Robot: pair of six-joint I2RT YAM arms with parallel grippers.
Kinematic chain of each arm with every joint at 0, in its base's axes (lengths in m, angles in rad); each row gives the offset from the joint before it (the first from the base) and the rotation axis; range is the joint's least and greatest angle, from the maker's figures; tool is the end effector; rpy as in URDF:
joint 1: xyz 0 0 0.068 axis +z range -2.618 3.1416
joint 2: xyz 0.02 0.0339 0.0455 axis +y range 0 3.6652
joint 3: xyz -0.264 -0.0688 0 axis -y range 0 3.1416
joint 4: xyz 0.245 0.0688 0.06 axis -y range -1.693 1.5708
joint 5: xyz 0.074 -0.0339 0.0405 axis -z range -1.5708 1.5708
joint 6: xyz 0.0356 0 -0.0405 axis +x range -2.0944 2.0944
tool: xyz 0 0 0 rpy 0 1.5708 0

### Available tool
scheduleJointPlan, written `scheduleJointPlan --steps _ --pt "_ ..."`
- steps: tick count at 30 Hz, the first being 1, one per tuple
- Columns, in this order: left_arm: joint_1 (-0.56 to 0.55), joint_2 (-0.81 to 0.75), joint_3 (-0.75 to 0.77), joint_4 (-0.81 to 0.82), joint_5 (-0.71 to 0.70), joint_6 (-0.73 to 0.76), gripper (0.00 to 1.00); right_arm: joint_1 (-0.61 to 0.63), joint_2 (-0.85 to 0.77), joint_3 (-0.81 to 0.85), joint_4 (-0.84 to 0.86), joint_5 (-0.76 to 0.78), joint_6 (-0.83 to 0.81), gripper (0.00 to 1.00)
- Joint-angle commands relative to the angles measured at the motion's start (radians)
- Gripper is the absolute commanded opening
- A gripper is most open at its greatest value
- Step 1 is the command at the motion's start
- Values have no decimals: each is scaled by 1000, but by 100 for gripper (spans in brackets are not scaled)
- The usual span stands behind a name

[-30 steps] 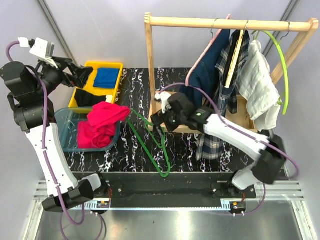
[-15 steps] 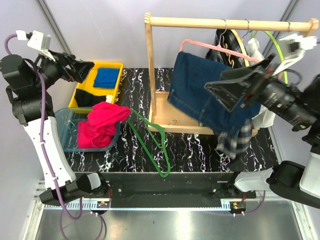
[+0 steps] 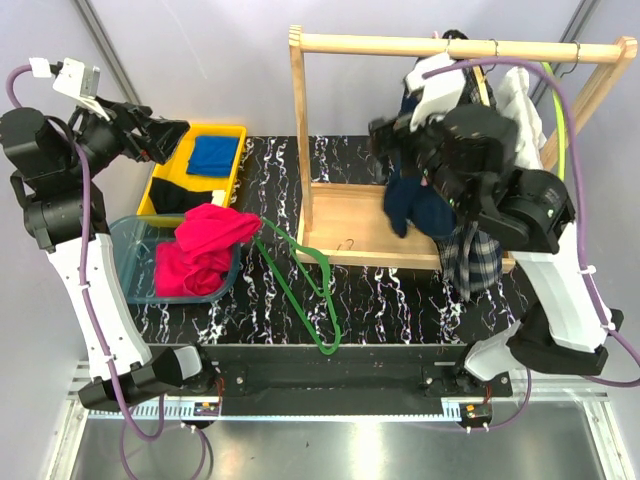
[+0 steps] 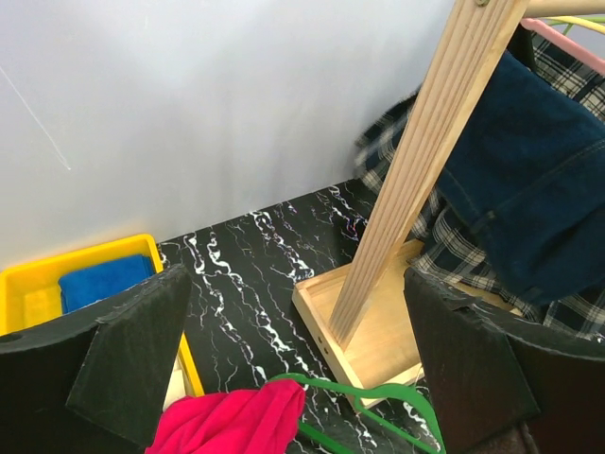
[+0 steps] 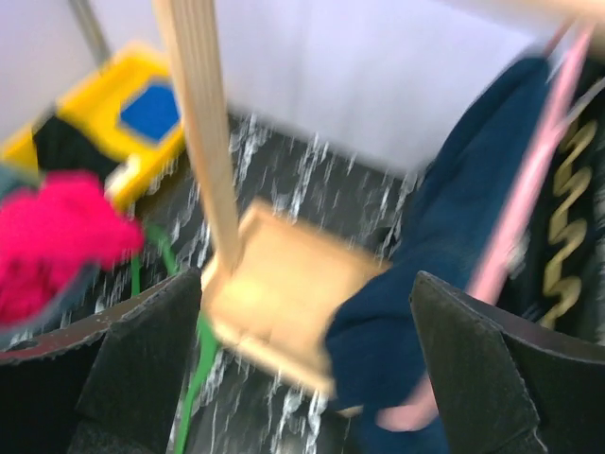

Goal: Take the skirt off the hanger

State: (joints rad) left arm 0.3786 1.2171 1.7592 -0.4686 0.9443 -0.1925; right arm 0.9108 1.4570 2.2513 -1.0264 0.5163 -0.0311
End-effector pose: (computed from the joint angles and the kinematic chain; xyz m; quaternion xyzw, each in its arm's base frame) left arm 0.1984 0.0479 0.5459 0.1489 0.6755 -0.2476 0.6784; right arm 0.1494 0.1639 0.5685 -0.2029 0.7476 0.0743 0.6281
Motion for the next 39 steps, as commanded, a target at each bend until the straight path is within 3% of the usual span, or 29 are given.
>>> scheduleJointPlan --steps 1,7,8,10,21,30,39 --pt "-3 -34 0 53 19 1 99 5 48 157 199 91 -151 100" --pt "-3 -51 -23 41 21 28 99 3 80 134 291 181 -207 98" --pt "-3 -48 -23 39 21 33 99 -3 80 99 307 188 -210 90" --pt "-1 -45 -27 35 27 33 99 -13 83 65 334 188 -182 85" --pt "0 -91 -98 13 24 108 99 -142 138 19 339 251 -18 86" --pt "-1 -94 -125 8 24 113 99 -148 91 28 279 162 91 85" --pt "-1 -106 -153 12 24 123 99 -154 52 -33 243 218 157 84"
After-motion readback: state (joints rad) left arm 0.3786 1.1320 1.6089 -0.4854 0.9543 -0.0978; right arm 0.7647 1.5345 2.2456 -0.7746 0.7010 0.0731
